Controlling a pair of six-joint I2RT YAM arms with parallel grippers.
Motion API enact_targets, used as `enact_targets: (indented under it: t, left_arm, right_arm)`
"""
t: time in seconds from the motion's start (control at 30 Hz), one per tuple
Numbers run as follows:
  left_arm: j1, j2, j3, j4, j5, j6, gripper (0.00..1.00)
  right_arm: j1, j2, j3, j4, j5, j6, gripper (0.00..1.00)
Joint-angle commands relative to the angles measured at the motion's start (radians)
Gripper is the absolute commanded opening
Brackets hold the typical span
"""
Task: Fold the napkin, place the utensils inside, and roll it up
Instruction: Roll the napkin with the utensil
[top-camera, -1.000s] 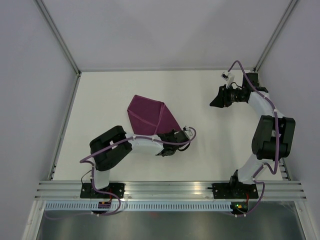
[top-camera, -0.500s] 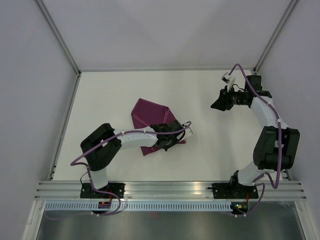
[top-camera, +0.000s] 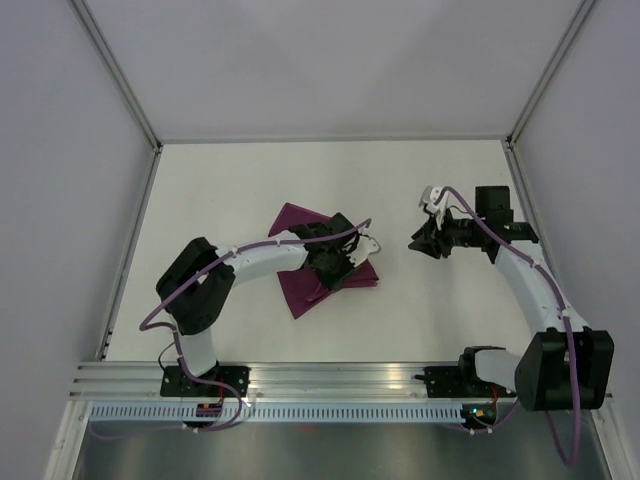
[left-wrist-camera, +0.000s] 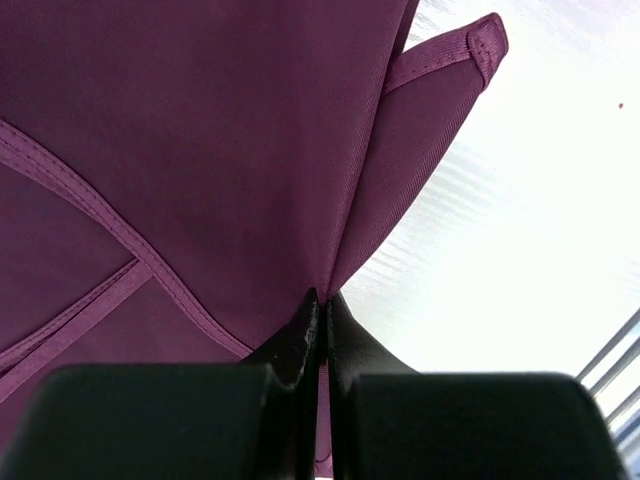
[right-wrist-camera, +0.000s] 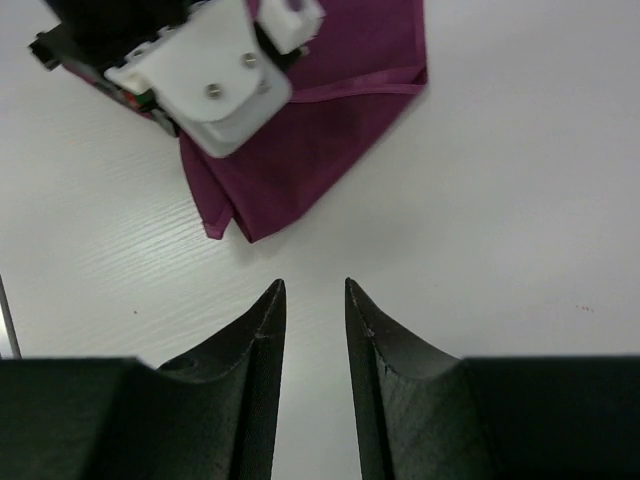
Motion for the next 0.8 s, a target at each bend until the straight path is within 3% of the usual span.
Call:
enact_targets:
  t: [0.0, 0.23, 0.53, 0.77]
  left_arm:
    - [0.035, 0.017, 0.04, -0.05, 0.134, 0.005, 0.02]
    - [0.086, 0.065, 0.055, -0.061, 0.25, 0.008, 0.02]
    - [0.144, 0.085, 0.08, -0.077, 0.362, 0.019, 0.02]
    - [0.15, 0.108, 0.085, -0.091, 0.391, 0.026, 0.02]
  right_arm:
    - [0.099, -0.085, -0.077, 0.087, 0.0, -0.111, 0.36]
    - [0.256, -0.08, -0.14, 0.125, 0.04, -0.13, 0.45]
    - [0.478, -0.067, -0.293, 0.366, 0.211, -0.128, 0.5]
    - [0.685, -0.034, -0.428, 0.682, 0.415, -0.101, 0.59]
